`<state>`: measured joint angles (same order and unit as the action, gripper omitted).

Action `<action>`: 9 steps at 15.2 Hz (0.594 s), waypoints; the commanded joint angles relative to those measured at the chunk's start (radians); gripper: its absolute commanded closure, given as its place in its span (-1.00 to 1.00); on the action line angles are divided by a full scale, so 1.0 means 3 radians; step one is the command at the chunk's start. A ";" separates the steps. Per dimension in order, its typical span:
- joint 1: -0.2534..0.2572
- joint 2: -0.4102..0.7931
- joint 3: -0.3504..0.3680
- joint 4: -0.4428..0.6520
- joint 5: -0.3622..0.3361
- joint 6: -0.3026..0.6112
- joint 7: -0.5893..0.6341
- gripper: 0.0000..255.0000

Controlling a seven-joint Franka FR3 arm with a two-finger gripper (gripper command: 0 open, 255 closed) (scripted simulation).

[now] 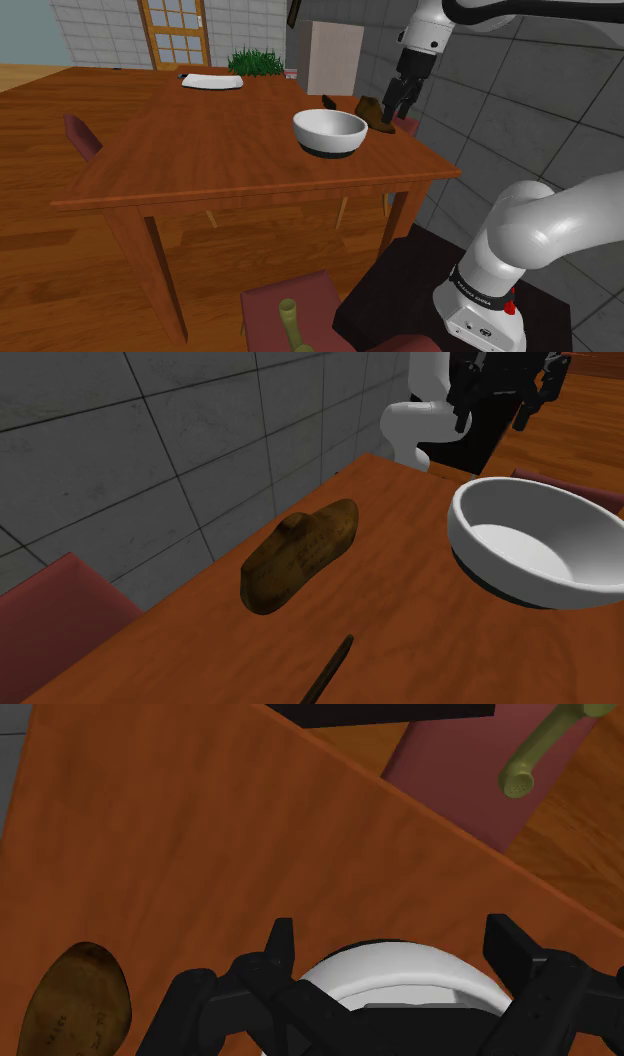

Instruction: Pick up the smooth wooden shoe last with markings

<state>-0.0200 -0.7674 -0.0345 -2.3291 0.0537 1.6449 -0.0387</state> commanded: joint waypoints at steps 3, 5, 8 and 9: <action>-0.0062 0.0239 -0.0070 0.0149 -0.0030 0.0057 0.0015 -1.00; -0.0121 0.0476 -0.0140 0.0307 -0.0053 0.0101 0.0029 -1.00; -0.0201 0.0828 -0.0249 0.0565 -0.0075 0.0146 0.0050 -1.00; -0.0225 0.0945 -0.0286 0.0655 -0.0078 0.0155 0.0057 -1.00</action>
<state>-0.0797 -0.5246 -0.1085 -2.1629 0.0319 1.6871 -0.0233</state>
